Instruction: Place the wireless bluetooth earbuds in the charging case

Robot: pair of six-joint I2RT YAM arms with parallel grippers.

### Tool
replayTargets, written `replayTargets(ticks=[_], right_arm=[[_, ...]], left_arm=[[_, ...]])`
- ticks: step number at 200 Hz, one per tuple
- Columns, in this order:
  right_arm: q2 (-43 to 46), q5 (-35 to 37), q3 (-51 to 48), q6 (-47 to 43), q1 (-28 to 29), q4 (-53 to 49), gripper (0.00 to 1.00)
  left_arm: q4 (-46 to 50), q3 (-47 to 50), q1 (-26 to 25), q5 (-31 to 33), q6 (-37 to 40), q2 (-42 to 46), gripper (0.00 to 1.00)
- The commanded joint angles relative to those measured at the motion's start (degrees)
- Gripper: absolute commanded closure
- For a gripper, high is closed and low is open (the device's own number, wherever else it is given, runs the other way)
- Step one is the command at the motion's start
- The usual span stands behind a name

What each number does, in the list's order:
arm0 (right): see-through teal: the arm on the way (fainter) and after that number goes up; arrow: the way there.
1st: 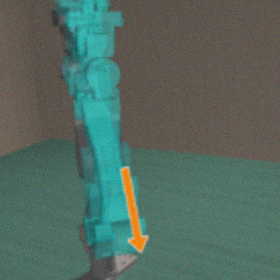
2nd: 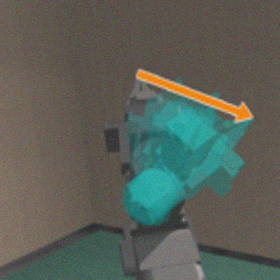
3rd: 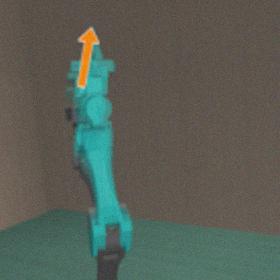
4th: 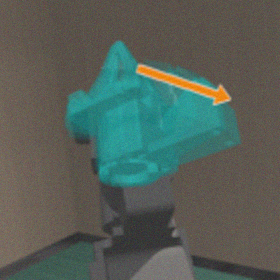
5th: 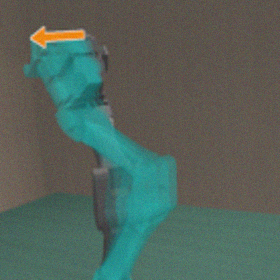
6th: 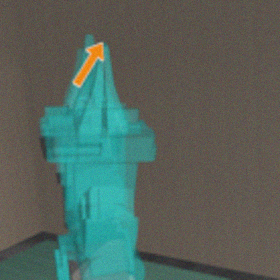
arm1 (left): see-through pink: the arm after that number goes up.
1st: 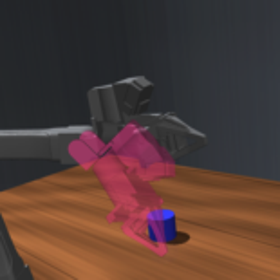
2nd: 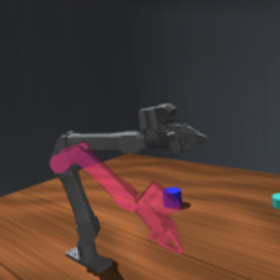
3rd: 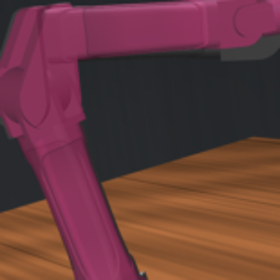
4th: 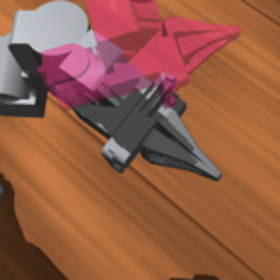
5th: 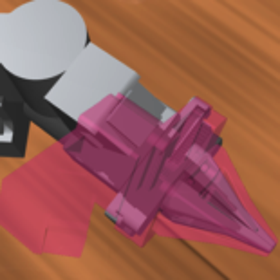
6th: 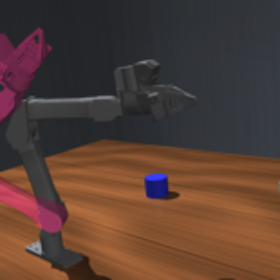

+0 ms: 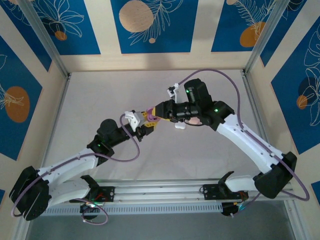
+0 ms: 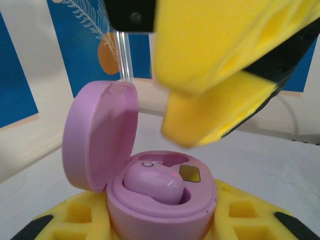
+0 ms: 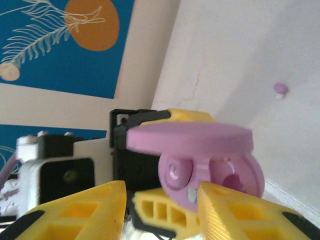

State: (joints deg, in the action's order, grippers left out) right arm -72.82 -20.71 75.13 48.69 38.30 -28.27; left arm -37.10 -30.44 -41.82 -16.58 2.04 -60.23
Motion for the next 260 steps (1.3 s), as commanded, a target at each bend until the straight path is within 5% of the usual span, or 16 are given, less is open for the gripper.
replayTargets(ticks=[1, 55, 87, 111, 159, 260], right_arm=[[5.32, 2.1, -0.34, -3.84, 0.29, 1.11, 0.56], [15.3, 18.1, -11.0, -1.83, -5.82, -0.62, 0.55], [13.66, 10.9, -17.96, -0.03, -15.6, -2.49, 0.55], [7.45, 5.88, -20.54, -1.45, -17.02, -0.55, 0.57], [-14.28, 0.81, -14.19, -3.65, -10.56, 2.94, 0.61], [-51.86, -1.67, 21.8, -14.75, 2.04, -9.11, 0.6]], left_arm=[[-1.15, 0.38, -0.5, 2.64, 0.55, 1.85, 0.78], [4.13, -0.4, -0.48, 6.76, -0.02, 6.61, 0.77], [10.11, -2.11, -0.51, 8.42, -0.11, 11.03, 0.77], [12.03, -2.87, -0.54, 9.34, 0.16, 13.82, 0.77], [16.27, -6.3, -0.54, 8.4, 0.09, 16.69, 0.77], [20.21, -7.82, -0.54, 8.01, 1.27, 19.4, 0.76]])
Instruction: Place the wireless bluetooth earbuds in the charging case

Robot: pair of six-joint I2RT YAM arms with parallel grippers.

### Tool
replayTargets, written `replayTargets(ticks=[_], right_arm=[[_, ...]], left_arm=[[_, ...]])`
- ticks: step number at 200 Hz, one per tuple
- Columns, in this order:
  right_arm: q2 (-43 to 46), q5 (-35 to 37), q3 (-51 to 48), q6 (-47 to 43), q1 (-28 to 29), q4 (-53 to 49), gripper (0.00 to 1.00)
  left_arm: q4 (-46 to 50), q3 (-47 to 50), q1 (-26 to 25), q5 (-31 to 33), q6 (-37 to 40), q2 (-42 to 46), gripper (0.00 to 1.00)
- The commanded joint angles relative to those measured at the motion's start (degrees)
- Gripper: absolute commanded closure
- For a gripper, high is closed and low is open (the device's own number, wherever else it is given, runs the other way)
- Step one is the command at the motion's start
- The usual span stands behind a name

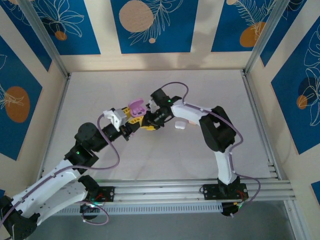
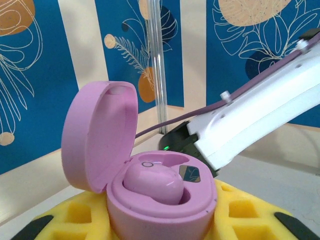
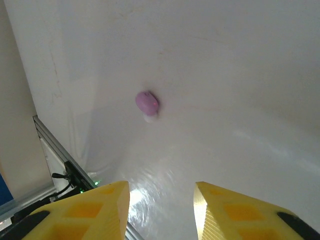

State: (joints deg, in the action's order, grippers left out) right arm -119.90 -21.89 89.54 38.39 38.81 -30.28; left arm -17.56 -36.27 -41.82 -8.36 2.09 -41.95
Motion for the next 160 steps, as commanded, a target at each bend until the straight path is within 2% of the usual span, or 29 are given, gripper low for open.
replayTargets(ticks=[1, 67, 132, 160], right_arm=[[-5.06, -0.42, 7.76, -4.55, 1.62, -7.44, 0.6], [-17.59, 5.77, 26.83, -10.09, 5.22, -20.04, 0.55], [-23.89, 11.24, 36.98, -14.89, 7.42, -26.48, 0.56], [-25.67, 10.74, 39.94, -16.01, 7.93, -27.64, 0.55]], left_arm=[[0.68, -2.02, -0.54, -0.19, 1.24, 1.15, 0.76], [1.04, -1.75, -0.46, -0.34, 1.43, 1.35, 0.76], [1.04, -1.53, -0.51, -0.13, 1.6, 1.49, 0.76], [0.96, -1.57, -0.52, -0.16, 1.62, 1.39, 0.76]])
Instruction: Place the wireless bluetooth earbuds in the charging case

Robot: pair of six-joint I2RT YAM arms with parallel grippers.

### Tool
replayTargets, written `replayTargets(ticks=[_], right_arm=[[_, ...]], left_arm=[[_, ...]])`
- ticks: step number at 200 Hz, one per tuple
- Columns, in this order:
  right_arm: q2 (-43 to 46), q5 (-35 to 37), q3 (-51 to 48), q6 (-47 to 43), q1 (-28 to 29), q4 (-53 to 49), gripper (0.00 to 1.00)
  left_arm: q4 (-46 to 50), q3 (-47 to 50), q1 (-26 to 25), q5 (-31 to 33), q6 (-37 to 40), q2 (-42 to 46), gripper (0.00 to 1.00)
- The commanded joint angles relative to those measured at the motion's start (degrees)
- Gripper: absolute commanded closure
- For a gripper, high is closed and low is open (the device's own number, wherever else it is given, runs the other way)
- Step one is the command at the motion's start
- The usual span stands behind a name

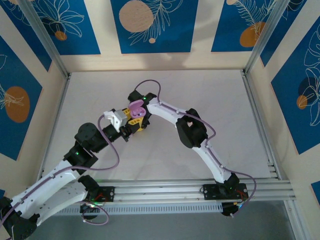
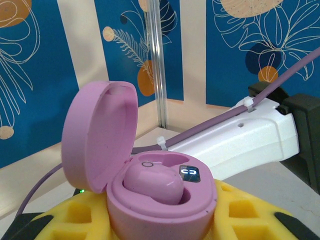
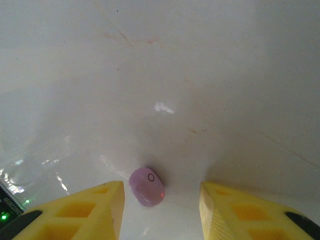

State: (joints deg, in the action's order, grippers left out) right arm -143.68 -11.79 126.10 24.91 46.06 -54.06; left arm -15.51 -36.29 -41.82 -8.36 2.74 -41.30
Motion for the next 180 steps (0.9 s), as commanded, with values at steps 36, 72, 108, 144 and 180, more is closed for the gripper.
replayTargets(ticks=[36, 72, 108, 144, 180], right_arm=[[-3.42, 1.83, 6.11, -3.85, 1.7, -5.15, 0.56], [-5.68, 4.3, 9.1, -5.28, 2.47, -7.58, 0.57], [-7.03, 9.53, 10.99, -7.17, 3.8, -9.12, 0.63], [-8.62, 12.43, 13.77, -9.52, 5.28, -11.79, 0.65], [-8.73, 15.57, 14.38, -9.51, 7.15, -13.27, 0.67]], left_arm=[[-1.1, -1.24, -0.5, 0.05, 0.87, 0.72, 0.76], [-1.19, -1.25, -0.49, 0.01, 0.68, 0.78, 0.76], [-1.19, -1.28, -0.54, 0.1, 0.61, 0.78, 0.76], [-1.19, -1.24, -0.49, 0.19, 0.6, 0.61, 0.76], [-0.95, -1.3, -0.52, 0.1, 0.4, 0.69, 0.76]])
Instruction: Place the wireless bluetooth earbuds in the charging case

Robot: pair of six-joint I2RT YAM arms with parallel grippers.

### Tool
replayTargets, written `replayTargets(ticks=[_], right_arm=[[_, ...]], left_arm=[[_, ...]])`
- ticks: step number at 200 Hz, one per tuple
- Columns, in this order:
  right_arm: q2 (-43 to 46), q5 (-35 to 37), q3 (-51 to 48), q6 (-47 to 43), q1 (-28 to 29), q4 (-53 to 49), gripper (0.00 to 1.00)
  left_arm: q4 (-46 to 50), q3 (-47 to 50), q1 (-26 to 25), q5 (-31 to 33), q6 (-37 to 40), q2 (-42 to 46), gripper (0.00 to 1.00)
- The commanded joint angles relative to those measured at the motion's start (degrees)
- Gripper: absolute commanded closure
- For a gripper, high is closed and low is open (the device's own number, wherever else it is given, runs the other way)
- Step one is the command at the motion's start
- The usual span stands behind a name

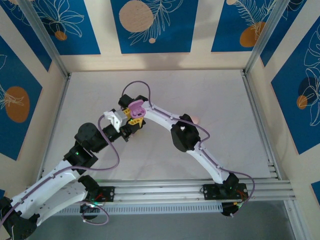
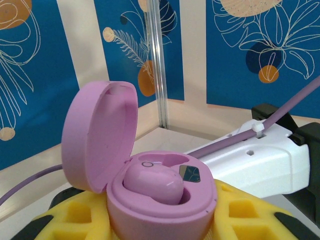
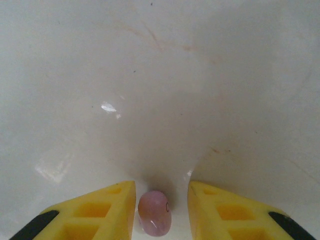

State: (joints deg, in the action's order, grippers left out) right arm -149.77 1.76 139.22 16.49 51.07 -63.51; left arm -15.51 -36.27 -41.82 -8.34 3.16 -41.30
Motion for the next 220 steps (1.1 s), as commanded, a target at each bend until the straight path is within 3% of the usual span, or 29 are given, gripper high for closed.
replayTargets(ticks=[1, 75, 104, 129, 173, 220], right_arm=[[-2.63, 2.06, 1.29, -1.06, 2.12, -3.91, 0.67], [-1.0, 5.89, 0.83, 2.03, 2.52, -6.1, 0.77], [4.13, 5.02, -4.6, 4.94, 1.28, -3.87, 0.82], [13.02, 3.81, -16.42, 7.51, -0.36, 0.46, 0.82], [31.7, 4.63, -45.64, 12.92, -4.16, 7.42, 0.82], [43.15, 6.58, -69.96, 18.19, -9.77, 10.54, 0.81]], left_arm=[[-0.94, -1.33, -0.53, 0.08, -0.01, 0.74, 0.76], [-0.51, -1.92, -0.54, -0.09, -0.27, 0.6, 0.76], [-0.31, -2.24, -0.52, -0.18, -0.3, 0.52, 0.76], [-0.03, -2.44, -0.54, -0.37, -0.08, 0.43, 0.76], [-0.38, -2.32, -0.49, -0.6, 0.05, -0.05, 0.76], [-2.67, -1.92, -0.53, -1.29, -0.69, -2.01, 0.76]])
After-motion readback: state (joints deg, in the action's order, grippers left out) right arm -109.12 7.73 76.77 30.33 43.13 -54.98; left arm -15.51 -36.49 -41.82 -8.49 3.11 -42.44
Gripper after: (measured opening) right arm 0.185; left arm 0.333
